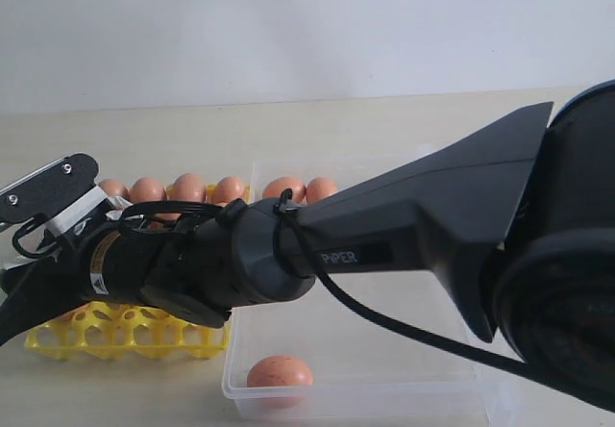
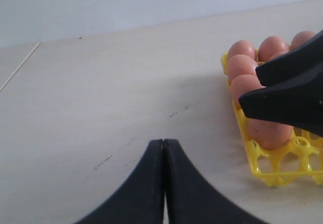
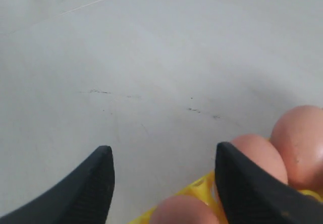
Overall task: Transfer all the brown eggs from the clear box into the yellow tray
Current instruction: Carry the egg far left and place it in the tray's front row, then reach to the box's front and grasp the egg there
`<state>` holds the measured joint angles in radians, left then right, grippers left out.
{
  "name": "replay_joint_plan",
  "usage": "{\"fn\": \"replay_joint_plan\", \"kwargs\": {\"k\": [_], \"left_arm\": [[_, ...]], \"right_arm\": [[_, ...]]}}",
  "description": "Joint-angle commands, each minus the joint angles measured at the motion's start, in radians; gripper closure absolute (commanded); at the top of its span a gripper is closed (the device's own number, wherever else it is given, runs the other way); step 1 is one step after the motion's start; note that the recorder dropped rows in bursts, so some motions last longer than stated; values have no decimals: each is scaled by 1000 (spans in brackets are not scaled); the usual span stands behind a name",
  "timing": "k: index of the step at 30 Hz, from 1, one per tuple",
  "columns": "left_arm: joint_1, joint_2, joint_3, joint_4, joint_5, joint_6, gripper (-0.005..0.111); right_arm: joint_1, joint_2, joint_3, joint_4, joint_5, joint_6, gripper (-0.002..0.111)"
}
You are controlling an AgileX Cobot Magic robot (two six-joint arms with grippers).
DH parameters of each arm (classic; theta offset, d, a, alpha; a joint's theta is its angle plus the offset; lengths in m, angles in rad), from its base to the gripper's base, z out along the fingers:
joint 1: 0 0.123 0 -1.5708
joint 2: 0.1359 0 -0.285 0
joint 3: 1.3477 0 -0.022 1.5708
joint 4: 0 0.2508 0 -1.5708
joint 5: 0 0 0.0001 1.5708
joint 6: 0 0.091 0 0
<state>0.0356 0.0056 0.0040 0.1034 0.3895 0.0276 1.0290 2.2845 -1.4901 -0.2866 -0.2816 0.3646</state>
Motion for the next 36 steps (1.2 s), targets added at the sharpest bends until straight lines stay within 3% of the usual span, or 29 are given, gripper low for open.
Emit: {"fn": "replay_joint_plan", "kwargs": {"k": [1,4,11,14,21,36], "left_arm": [[-6,-6,-4,-2,-9,-5,107],[-6,-6,-4,-2,-9,-5,107],[-6,-6,-4,-2,-9,-5,107],[-6,-6,-4,-2,-9,-5,107],[-6,-6,-4,-2,-9,-5,107],[-6,-6,-4,-2,-9,-5,107]], "right_arm": [[-1,-93,-7,-5,92,-77,50],[-5,-215,-7,-5,330,-138,51],[-58,-436,-2,24,1233,-194,54],[-118,-474,29,134,1406,-382,56],[-183,-470,89,375,1427,-745,59],[-188,-290,89,467,1296,-868,59]]}}
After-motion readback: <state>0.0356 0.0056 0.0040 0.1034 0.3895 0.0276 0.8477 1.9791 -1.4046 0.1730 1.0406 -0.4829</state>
